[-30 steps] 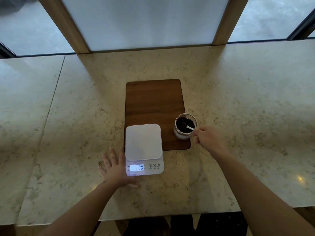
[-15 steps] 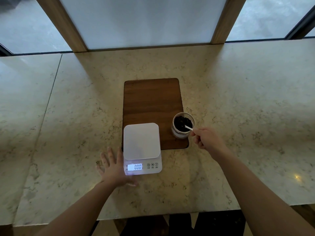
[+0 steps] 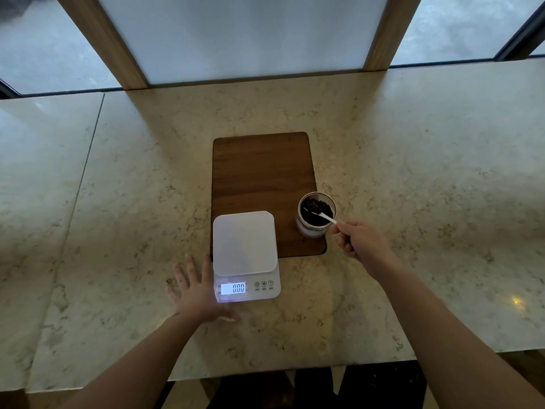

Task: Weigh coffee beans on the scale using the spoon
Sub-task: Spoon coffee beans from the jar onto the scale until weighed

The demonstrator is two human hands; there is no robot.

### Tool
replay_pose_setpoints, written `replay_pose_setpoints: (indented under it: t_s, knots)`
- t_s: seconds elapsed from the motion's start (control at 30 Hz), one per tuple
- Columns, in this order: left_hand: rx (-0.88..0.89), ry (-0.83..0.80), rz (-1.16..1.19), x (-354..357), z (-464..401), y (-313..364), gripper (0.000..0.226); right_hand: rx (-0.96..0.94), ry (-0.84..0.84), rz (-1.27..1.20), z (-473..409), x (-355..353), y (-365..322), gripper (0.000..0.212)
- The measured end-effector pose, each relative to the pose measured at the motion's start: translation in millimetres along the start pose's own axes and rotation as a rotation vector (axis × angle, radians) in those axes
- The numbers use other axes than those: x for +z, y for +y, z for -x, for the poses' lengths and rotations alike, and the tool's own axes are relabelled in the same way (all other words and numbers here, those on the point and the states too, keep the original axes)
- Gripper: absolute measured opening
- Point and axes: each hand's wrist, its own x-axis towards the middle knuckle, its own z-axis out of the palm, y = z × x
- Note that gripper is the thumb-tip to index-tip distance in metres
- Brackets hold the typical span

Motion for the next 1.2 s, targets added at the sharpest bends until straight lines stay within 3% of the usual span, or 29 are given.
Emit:
replay_pose_setpoints:
  t_s: [1.2]
  knots:
    - [0.001,0.029,0.012,4,-5,-2,0.163,-0.054,0.043,0.014,9,-7,8,0.032]
